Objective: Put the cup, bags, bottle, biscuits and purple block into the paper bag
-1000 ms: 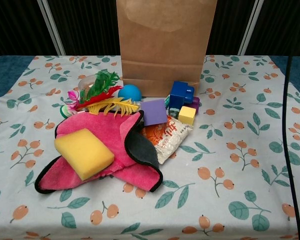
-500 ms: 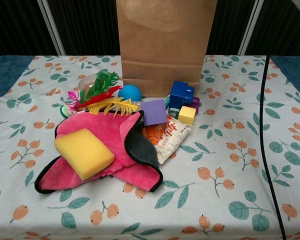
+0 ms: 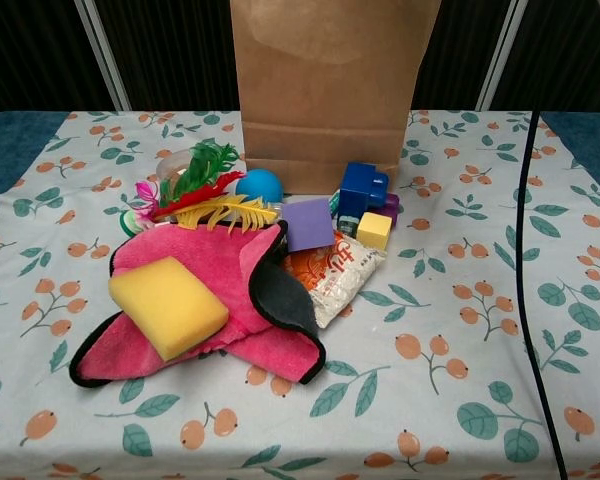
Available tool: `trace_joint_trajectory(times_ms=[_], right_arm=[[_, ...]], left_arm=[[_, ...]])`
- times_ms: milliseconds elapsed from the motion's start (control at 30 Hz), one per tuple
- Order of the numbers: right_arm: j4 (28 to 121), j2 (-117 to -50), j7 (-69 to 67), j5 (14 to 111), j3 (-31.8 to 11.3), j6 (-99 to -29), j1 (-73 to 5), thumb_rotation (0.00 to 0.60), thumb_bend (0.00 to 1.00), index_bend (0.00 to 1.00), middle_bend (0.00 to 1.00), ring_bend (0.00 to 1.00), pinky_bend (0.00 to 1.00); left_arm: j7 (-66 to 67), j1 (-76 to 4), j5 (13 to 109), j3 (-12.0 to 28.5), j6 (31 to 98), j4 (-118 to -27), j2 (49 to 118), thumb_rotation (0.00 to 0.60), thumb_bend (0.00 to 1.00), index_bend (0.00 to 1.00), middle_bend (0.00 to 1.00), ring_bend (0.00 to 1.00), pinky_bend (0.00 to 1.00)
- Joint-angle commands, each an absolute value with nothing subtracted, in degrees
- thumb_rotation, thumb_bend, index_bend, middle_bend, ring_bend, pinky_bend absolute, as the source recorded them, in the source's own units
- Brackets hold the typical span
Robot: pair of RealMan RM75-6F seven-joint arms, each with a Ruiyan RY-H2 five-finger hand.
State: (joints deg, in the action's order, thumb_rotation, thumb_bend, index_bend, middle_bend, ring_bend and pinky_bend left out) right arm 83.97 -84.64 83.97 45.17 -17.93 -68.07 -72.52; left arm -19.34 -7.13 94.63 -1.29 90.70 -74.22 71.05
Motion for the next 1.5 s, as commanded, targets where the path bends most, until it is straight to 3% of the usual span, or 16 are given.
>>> trace_joint_trajectory(times_ms=[33,167,300,467,600,733,867,1167,1500], right_arm=[[86.87,-83.13,80.69,46.84,-18.8,-69.94,-71.72,0.6,0.0,0.15,0.24,0.08,0.11],[94.12,-79.22,74.31,51.26,-20.1,-74.29,-68.79,0.6,0.0,0.15,0.25,0.09,0.11],[106.88,-72.16,65.2,53.68,-20.11,-79.86,-61.09,0.6,0.0,0.15,0.26,0.14,0.15],[116.34,-64.77,49.68,58.38,-14.06,-81.35,-49.47,0.6,0.0,0.15,0.27,0.15,0.17],[116.63,-63.7,38.26,63.99,-7.54,-78.62,-43.18,0.6,0.0,0.16,0.28,0.16,0.18],[111.75,-67.78,30.7,69.09,-3.11,-73.92,-41.07,0.6,0.0,0.17,0.29,0.17,0.2],[105.14,-74.8,27.25,71.91,-2.04,-68.53,-42.16,0.6,0.0,0.17,0.29,0.18,0.21],[94.92,-88.29,27.56,67.79,-4.68,-59.85,-45.89,0.6,0.0,0.14,0.23,0.13,0.18],[88.41,-95.72,30.35,66.22,-6.66,-58.04,-47.8,0.6,0.0,0.13,0.22,0.12,0.17]], left_arm=[[-19.3,-7.14,94.67,-1.28,90.73,-74.33,70.99,0.6,0.0,0.09,0.07,0.06,0.19],[-19.11,-7.27,94.73,-1.28,90.53,-74.61,70.8,0.599,0.0,0.09,0.07,0.06,0.19],[-18.64,-7.49,95.02,-1.49,90.09,-74.89,70.68,0.6,0.0,0.09,0.07,0.06,0.19],[-17.38,-7.78,95.65,-1.81,89.69,-75.47,70.9,0.6,0.0,0.09,0.07,0.06,0.19],[-15.96,-7.83,96.02,-1.91,89.78,-76.4,70.71,0.6,0.0,0.09,0.07,0.06,0.19],[-14.88,-7.79,96.03,-1.9,89.84,-77.27,70.31,0.6,0.0,0.09,0.07,0.06,0.19],[-14.0,-7.54,95.86,-1.83,90.15,-77.94,69.9,0.6,0.0,0.09,0.07,0.06,0.19],[-13.79,-7.02,95.82,-2.16,90.36,-77.52,69.91,0.6,0.0,0.09,0.07,0.06,0.19],[-15.2,-6.49,95.05,-1.96,90.71,-75.76,70.34,0.571,0.0,0.09,0.07,0.06,0.19]])
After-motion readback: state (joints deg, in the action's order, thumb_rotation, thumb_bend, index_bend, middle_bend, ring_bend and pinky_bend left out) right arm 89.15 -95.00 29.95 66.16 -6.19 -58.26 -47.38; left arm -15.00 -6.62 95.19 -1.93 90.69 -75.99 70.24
